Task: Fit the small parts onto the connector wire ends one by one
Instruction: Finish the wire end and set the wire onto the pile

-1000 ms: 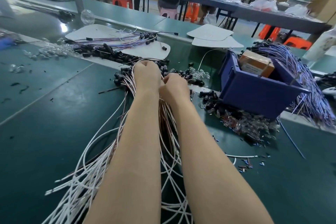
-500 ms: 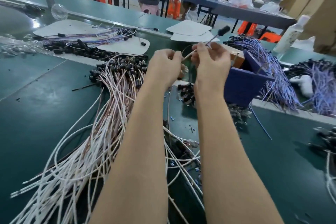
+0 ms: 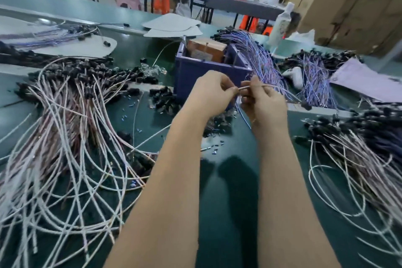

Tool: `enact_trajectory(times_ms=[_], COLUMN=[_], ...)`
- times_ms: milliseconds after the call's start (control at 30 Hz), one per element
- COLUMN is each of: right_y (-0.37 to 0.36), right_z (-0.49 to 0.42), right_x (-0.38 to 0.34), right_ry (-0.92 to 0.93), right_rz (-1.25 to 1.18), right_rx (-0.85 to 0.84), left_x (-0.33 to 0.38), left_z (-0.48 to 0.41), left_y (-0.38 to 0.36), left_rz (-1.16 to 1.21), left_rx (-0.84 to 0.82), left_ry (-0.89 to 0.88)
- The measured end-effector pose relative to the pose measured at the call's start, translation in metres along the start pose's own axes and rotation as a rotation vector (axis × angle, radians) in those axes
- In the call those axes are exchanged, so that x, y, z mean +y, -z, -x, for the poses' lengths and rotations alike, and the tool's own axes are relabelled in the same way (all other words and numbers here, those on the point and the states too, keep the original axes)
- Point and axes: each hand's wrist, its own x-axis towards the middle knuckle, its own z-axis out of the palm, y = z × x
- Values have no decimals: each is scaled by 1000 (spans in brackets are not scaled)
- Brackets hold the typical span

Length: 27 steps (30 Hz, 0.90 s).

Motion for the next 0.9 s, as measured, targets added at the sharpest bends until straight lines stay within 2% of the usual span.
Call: enact_trajectory(times_ms=[133,267,333,600,667,800,900], right_y=[3,2,2,-6,-4,0,2], right_z=[-8,-12,-14,-16,-18,-20,-20], right_x=[12,24,27,40,41,44,43], right_ry=[-70,-133,-144,-55,-37,9,-24], right_rz=[-122,51,11,-30,15,262,199], right_rx=[65,-64,-96,104,135,178,224], left_x=[-18,-28,-32,-29,-30,-31,-30], left_z=[-1,-6,-7,-6,-6,-6,-5], left_y=[-3,-7,-8,-13,-13,-9,-7], left_rz=[53,-10,-6,-63,-81,-88,-100], left_rx=[-28,15,-5,-86,-113,-139,-163], left_ry=[48,69,75,58,53,46,37])
